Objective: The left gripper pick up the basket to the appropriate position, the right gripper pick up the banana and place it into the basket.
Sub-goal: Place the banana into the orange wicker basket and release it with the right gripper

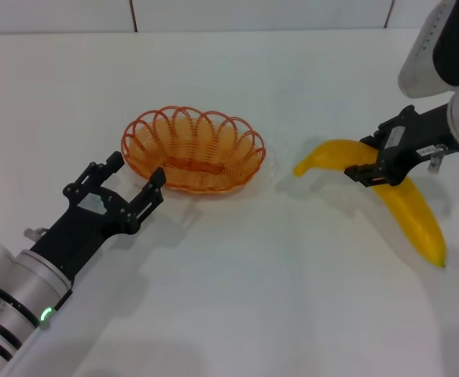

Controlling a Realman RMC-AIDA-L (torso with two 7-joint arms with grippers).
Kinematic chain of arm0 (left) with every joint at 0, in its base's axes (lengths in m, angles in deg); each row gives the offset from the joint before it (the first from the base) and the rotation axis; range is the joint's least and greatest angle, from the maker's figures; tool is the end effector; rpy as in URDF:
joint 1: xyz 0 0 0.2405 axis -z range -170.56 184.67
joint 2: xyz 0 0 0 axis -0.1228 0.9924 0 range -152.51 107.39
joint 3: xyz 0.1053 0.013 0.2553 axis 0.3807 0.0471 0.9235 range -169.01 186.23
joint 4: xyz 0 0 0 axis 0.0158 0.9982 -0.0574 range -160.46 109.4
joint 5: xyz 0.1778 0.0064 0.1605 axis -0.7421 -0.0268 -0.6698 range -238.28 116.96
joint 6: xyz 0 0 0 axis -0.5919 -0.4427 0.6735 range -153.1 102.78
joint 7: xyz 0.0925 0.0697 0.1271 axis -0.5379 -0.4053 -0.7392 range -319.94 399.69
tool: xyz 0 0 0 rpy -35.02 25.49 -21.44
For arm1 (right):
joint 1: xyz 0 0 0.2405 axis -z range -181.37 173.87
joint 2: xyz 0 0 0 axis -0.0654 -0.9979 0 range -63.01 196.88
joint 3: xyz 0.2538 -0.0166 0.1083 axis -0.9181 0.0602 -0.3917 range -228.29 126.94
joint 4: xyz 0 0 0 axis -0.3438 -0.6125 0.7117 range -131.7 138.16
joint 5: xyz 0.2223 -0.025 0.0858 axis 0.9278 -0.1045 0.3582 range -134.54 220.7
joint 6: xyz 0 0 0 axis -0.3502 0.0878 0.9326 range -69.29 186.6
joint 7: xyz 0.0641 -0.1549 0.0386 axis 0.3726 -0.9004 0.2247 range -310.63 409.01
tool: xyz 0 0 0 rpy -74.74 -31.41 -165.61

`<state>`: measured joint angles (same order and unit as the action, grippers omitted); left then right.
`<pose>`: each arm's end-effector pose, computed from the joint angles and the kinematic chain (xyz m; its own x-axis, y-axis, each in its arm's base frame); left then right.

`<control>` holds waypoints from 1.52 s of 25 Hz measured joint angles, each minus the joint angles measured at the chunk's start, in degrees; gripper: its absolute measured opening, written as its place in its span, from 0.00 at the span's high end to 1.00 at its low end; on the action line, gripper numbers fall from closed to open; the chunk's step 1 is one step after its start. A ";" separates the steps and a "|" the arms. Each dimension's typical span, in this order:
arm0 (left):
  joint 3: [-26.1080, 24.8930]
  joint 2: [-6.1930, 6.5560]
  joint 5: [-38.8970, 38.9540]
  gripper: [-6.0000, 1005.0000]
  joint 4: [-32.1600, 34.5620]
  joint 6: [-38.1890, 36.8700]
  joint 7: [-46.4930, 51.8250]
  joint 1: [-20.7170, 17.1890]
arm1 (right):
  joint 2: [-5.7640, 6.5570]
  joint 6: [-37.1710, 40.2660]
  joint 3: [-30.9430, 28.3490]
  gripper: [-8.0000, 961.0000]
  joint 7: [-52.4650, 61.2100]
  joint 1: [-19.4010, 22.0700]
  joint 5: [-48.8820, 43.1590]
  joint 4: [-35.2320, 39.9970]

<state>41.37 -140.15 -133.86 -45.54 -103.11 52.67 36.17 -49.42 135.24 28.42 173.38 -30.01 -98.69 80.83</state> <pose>-0.3226 0.3045 -0.1285 0.6596 0.1184 0.7422 0.6671 -0.5472 -0.5056 0.2365 0.4065 -0.0155 0.8970 -0.4064 0.1737 -0.2923 -0.8403 -0.4566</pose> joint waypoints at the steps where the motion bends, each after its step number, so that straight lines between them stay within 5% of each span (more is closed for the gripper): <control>1: -0.05 0.00 0.02 0.25 -0.02 0.20 0.46 0.00 | 0.00 -0.01 0.00 0.47 -0.04 -0.02 0.00 0.00; 38: -0.06 -0.05 -0.12 0.25 0.43 7.92 6.04 0.81 | 0.00 -0.10 0.20 0.47 -0.27 -0.29 0.00 -0.08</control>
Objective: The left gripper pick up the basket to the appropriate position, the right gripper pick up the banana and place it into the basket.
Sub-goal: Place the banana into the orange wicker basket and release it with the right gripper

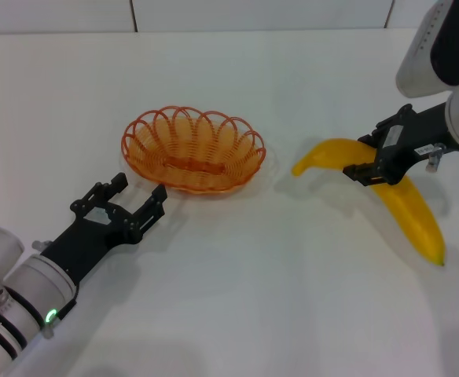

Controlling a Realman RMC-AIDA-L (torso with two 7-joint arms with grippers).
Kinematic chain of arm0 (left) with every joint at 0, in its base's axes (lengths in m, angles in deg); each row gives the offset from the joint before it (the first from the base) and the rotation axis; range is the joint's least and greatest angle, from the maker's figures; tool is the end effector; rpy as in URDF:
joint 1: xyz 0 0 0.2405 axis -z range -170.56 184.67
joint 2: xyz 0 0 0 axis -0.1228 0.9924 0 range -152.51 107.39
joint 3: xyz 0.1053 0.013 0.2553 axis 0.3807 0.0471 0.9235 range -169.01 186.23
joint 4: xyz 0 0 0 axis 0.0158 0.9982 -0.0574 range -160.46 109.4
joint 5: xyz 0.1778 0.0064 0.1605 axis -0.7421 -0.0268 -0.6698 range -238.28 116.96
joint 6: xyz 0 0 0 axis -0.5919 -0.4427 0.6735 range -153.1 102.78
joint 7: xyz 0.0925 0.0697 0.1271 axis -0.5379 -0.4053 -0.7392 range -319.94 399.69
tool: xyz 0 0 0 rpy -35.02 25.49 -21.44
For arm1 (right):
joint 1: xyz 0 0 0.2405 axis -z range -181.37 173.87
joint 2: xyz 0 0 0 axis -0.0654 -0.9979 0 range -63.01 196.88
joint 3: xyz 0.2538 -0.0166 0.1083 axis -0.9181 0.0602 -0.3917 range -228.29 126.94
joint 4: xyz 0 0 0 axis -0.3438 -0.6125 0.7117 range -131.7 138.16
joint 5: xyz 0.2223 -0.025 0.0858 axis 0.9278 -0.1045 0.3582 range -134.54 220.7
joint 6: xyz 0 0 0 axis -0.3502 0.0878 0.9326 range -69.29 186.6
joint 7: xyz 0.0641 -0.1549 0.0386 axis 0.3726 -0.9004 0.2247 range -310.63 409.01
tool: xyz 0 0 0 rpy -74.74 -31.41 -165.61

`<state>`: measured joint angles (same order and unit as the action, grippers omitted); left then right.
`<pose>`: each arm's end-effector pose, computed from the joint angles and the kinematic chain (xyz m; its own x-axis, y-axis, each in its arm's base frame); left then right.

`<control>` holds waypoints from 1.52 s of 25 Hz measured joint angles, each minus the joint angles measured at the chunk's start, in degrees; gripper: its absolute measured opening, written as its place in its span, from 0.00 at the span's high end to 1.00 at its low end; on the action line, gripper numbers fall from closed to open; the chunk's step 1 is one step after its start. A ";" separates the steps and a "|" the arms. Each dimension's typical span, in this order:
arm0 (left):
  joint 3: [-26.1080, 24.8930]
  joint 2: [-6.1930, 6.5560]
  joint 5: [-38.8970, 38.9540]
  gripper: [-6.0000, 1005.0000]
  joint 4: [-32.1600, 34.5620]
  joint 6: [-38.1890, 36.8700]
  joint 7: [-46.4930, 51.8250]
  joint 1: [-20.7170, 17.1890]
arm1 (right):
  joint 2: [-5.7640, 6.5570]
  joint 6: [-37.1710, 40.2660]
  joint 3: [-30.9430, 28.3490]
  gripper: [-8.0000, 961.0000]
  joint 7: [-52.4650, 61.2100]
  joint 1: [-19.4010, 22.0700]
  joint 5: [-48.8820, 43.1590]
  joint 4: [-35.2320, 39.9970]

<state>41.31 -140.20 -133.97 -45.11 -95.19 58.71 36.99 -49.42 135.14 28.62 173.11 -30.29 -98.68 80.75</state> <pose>-0.3375 0.3096 -0.1414 0.6317 0.2689 0.7271 0.7347 -0.5070 -0.4508 0.2345 0.4075 -0.0164 0.9006 -0.3968 0.1775 -0.2826 -0.8447 -0.4545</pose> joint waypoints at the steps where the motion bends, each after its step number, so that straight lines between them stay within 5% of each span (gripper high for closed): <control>1: 0.00 0.02 0.00 0.25 0.02 0.16 0.12 0.03 | 0.00 -0.03 0.00 0.47 0.00 0.00 0.00 0.00; 38: 0.00 -0.22 -0.42 0.25 -0.46 3.07 -3.54 1.45 | -0.04 -0.89 0.14 0.47 0.00 -0.75 0.14 -1.04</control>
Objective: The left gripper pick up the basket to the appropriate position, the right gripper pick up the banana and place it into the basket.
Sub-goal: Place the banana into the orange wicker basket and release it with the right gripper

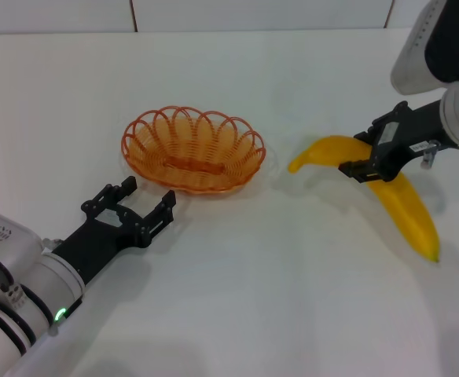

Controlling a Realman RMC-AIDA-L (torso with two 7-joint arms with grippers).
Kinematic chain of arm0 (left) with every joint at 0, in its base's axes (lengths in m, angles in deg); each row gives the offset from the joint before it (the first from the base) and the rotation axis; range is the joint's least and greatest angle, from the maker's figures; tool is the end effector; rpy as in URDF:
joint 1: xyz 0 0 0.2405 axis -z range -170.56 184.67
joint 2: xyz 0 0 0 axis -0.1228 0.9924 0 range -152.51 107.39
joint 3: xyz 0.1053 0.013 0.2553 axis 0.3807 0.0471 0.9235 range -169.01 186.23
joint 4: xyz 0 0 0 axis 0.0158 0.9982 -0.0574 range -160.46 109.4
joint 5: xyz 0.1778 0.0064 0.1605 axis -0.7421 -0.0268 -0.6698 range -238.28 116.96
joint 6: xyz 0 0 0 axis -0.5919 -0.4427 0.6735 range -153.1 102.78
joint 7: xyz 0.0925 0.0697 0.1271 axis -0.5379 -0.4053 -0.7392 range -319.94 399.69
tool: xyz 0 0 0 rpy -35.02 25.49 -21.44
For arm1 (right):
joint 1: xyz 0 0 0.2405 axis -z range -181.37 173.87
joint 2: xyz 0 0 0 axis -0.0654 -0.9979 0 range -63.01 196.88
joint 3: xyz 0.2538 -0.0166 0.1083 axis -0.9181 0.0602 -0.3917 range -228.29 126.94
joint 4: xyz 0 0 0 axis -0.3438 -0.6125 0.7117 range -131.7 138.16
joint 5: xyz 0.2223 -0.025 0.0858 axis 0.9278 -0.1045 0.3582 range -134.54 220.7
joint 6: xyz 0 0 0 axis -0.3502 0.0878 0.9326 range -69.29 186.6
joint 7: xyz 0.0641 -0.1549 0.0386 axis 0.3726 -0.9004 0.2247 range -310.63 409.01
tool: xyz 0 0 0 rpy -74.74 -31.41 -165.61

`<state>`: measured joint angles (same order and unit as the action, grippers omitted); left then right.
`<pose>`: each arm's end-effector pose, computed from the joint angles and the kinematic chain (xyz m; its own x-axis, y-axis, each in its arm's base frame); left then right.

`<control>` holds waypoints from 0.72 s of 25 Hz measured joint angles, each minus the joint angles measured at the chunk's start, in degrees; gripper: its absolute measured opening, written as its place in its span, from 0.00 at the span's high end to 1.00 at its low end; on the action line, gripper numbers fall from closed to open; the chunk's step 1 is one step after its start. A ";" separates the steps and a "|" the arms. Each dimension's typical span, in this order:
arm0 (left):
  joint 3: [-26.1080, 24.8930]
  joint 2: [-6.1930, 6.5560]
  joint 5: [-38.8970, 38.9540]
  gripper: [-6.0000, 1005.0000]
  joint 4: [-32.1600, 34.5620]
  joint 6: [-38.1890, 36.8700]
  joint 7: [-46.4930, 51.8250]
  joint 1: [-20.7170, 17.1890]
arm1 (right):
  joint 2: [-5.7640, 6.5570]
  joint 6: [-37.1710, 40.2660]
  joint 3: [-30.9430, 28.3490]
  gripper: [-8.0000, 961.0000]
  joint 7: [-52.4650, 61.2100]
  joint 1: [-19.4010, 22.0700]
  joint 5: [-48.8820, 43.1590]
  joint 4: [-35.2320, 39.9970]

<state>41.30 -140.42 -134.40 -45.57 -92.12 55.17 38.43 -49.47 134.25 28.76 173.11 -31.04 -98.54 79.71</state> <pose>-0.3350 0.3138 -0.1503 0.6902 0.2693 0.6716 0.6870 -0.5354 -0.4913 0.2325 0.4112 -0.0193 0.9030 -0.3932 0.1730 -0.2805 -0.8448 -0.4557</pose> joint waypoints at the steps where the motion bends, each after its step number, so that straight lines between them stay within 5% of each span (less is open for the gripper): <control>1: 0.00 0.00 0.00 0.25 0.00 0.00 0.00 0.00 | -0.01 -0.28 0.24 0.47 -0.09 -0.07 0.43 -0.01; 18: 0.00 0.00 -0.56 0.25 0.01 -0.02 -0.01 0.42 | -0.22 -10.29 14.24 0.47 0.82 -11.75 4.97 -3.28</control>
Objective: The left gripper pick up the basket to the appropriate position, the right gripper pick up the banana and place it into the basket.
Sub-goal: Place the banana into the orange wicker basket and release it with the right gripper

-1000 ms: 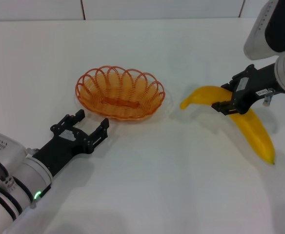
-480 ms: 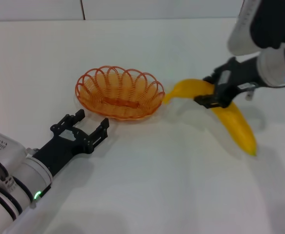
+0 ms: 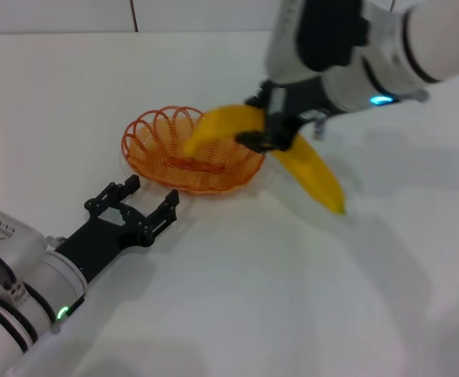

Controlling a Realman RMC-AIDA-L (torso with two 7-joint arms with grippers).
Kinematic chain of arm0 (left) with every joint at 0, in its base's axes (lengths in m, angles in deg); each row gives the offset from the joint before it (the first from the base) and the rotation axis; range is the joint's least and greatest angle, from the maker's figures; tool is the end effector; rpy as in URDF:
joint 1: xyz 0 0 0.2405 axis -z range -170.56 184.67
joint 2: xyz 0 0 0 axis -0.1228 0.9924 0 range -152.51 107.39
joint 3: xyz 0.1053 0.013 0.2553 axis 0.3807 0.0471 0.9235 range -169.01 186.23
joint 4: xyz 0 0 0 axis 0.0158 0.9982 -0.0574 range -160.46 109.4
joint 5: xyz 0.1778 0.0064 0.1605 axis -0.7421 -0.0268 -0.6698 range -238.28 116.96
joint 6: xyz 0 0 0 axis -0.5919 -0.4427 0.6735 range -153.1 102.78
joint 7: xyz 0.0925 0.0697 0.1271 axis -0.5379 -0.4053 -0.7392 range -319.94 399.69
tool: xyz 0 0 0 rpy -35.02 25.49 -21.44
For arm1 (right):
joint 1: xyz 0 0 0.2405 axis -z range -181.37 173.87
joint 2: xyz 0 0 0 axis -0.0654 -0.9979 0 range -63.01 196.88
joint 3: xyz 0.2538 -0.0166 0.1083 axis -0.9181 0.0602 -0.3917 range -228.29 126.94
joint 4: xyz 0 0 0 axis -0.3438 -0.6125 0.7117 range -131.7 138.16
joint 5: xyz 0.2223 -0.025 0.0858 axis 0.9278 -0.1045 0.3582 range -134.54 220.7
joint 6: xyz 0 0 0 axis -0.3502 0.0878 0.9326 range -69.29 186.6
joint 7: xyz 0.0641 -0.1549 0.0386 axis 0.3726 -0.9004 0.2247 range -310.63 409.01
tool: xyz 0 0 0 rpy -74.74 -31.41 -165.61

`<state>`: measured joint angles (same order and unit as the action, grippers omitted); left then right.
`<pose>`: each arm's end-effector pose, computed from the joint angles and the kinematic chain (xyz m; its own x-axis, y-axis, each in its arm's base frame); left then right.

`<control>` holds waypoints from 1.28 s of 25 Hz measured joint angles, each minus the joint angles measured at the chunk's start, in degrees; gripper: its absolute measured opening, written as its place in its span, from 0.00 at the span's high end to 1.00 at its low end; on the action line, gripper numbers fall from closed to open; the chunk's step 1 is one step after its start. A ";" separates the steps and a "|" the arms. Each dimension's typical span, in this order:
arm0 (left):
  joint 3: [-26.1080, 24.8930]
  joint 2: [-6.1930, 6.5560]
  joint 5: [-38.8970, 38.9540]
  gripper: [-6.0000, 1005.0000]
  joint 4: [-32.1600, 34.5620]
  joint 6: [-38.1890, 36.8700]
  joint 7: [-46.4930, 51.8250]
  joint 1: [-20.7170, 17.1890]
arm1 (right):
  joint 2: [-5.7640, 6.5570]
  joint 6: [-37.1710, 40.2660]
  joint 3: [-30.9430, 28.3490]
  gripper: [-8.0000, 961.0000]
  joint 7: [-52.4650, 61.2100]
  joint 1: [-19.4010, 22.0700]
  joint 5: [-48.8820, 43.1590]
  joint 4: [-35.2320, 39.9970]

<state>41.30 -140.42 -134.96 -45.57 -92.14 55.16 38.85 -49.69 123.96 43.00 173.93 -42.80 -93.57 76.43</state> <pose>-0.3320 0.3154 -0.1513 0.6954 0.2637 0.6685 0.6782 -0.5485 -0.4891 0.1243 0.4329 -0.0834 0.9807 -0.0793 0.1787 -0.0047 -0.9234 -0.3837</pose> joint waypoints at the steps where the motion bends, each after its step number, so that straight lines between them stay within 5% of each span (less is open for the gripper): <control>1: 0.00 0.00 -0.16 0.25 0.00 0.00 0.00 0.10 | 0.00 -0.94 0.79 0.47 0.27 -0.85 0.02 -0.56; 13: -0.09 -0.07 -1.01 0.25 0.00 0.01 0.00 0.86 | -0.36 -11.56 9.46 0.46 2.97 -9.35 0.03 -9.26; 32: -0.35 -0.09 -1.92 0.25 -0.43 0.01 0.00 1.49 | -0.53 -21.62 14.68 0.37 3.14 -13.18 0.69 -16.58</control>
<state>40.95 -140.50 -136.88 -46.00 -92.13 55.16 40.34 -50.22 102.34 57.68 177.07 -55.98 -92.88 59.85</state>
